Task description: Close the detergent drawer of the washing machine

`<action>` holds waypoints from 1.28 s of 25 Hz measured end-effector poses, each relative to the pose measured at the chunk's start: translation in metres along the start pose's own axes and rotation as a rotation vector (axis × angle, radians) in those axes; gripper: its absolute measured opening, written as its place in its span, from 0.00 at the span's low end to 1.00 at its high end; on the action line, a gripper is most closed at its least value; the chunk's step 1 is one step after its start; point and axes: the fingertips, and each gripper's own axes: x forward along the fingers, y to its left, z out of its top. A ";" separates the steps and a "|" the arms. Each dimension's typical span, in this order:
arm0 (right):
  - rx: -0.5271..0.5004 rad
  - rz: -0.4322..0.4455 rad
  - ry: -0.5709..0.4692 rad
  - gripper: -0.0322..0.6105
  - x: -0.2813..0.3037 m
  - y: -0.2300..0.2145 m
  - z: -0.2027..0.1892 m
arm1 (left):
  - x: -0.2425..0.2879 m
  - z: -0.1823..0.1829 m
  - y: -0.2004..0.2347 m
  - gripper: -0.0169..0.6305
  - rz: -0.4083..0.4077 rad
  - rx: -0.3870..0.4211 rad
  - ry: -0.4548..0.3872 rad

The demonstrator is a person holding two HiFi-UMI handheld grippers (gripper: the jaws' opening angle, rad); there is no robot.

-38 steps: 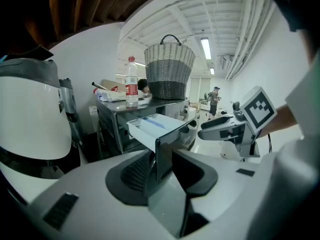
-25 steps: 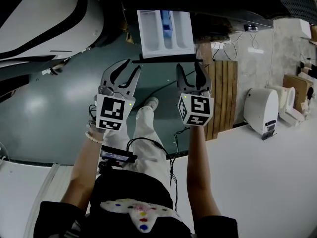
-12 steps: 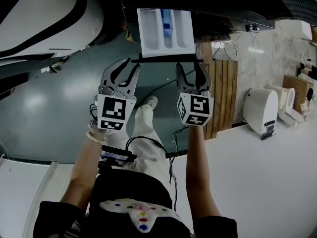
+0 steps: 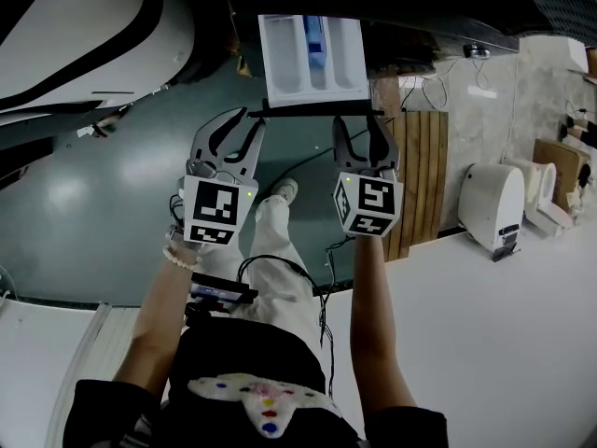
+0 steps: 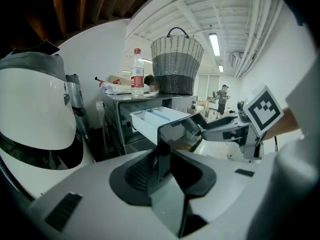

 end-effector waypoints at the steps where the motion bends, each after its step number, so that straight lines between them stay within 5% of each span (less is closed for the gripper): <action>1: 0.001 -0.001 0.001 0.41 0.000 0.000 0.000 | 0.000 0.000 0.000 0.21 0.001 0.001 0.002; 32: 0.004 -0.019 -0.022 0.41 0.037 -0.005 0.027 | 0.027 0.021 0.031 0.20 0.050 -0.017 -0.016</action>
